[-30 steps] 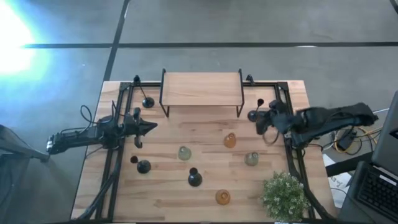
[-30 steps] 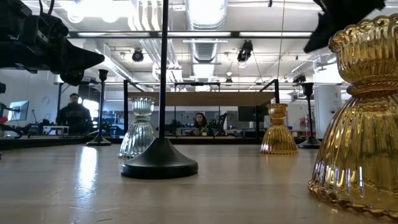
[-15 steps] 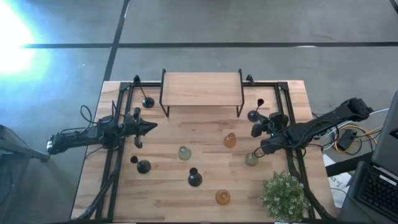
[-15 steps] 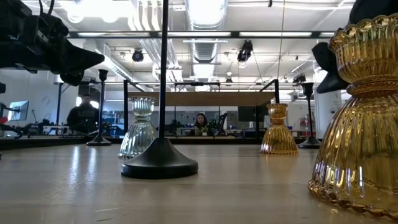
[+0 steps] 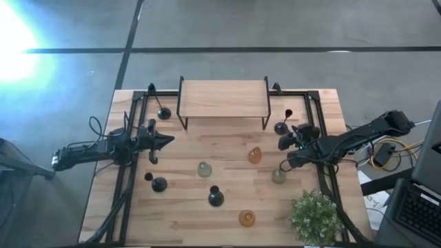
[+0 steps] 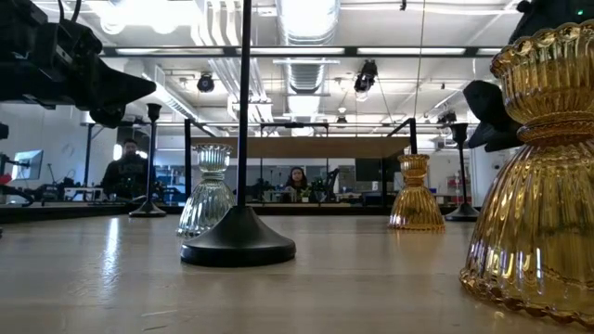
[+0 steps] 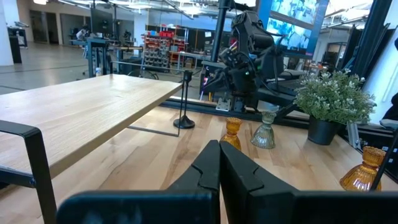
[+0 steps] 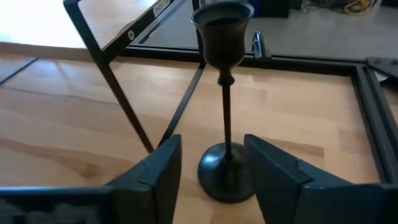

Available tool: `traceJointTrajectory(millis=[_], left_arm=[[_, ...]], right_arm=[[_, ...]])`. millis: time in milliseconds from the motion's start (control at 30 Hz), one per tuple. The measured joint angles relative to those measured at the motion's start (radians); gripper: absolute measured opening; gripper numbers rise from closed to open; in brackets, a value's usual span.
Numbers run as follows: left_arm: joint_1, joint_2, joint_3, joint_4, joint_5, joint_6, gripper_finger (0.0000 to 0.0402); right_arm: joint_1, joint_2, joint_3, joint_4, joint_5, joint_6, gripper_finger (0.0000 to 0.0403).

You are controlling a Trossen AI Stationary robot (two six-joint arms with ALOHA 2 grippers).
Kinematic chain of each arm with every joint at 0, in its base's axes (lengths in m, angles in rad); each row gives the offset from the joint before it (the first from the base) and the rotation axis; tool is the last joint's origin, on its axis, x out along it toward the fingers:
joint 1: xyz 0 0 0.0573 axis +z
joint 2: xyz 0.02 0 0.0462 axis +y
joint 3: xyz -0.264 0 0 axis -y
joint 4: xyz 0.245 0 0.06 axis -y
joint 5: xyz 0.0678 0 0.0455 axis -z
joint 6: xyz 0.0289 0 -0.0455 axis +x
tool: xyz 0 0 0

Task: Pick & Place candle stick holders
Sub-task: Put the black candle holder on the shelf

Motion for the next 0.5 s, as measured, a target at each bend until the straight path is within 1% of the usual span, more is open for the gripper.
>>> traceJointTrajectory(millis=[100, 200, 267, 367, 500], left_arm=[[0.0, 0.0, 0.0, 0.0, 0.0, 0.0, 0.0005], [0.0, 0.0, 0.0, 0.0, 0.0, 0.0, 0.0005], [0.0, 0.0, 0.0, 0.0, 0.0, 0.0, 0.0005], [0.0, 0.0, 0.0, 0.0, 0.0, 0.0, 0.0005], [0.0, 0.0, 0.0, 0.0, 0.0, 0.0, 0.0005]], right_arm=[[-0.039, 0.0, 0.0, 0.021, 0.0, -0.043, 0.0189], [-0.085, 0.0, -0.003, 0.036, -0.003, -0.076, 0.0195], [-0.115, 0.0, -0.005, 0.055, -0.01, -0.096, 0.0195], [-0.158, 0.001, -0.01, 0.09, -0.049, -0.139, 0.019], [-0.204, 0.002, -0.03, 0.224, -0.095, -0.284, 0.0182]])
